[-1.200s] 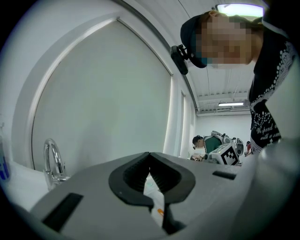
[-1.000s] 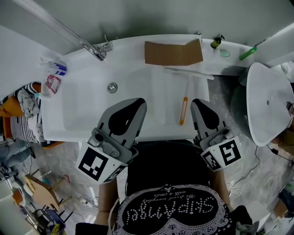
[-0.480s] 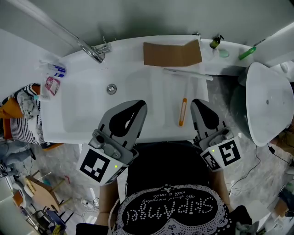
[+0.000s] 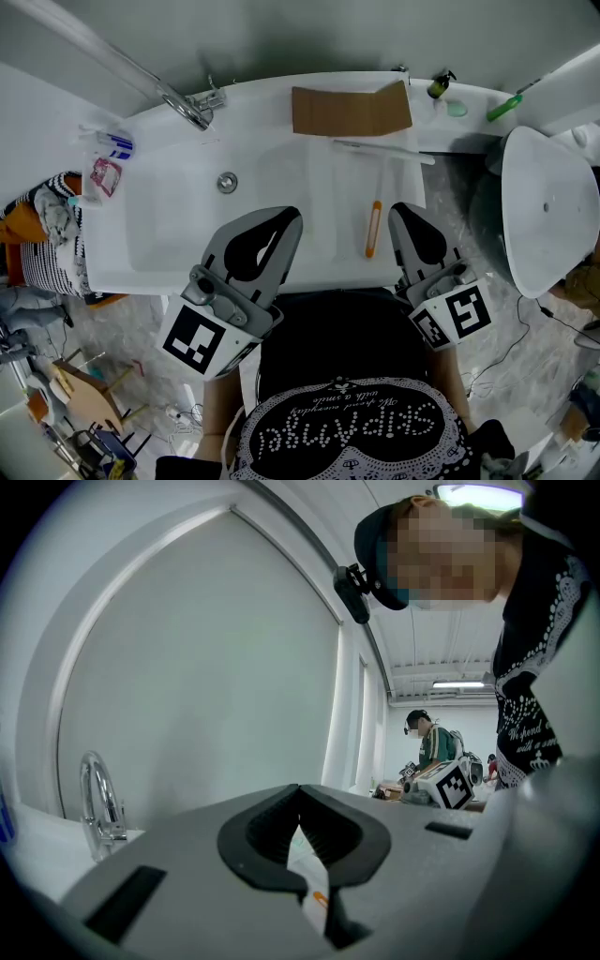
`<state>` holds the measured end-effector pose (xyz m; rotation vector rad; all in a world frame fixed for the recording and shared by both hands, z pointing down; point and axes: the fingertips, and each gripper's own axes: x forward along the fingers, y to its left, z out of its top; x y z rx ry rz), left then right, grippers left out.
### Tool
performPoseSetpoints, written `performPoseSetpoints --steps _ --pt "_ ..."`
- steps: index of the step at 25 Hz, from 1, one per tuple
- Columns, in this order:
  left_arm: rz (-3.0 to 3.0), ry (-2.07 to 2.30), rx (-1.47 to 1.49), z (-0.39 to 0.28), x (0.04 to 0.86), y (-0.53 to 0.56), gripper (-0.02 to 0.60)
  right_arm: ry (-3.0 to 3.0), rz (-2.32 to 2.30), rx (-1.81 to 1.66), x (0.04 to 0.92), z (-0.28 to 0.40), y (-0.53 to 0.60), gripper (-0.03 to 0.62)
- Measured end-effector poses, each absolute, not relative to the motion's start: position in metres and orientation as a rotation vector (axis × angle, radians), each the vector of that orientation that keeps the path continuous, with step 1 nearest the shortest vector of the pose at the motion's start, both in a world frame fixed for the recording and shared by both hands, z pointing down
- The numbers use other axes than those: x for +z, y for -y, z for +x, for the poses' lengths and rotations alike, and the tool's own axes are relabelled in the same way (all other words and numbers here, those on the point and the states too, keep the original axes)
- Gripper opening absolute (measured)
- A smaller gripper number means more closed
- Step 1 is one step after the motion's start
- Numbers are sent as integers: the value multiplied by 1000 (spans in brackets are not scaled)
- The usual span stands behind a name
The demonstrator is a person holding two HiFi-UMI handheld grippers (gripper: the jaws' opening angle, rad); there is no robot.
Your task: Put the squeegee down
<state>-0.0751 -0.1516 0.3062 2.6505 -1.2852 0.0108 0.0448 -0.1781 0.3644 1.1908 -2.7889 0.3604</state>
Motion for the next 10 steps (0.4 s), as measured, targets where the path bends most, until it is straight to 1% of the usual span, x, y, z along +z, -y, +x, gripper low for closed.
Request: performPoseSetpoints --steps 10 --pt "2634 1288 -5 -75 306 152 5 2779 1196 369 367 46 178 23"
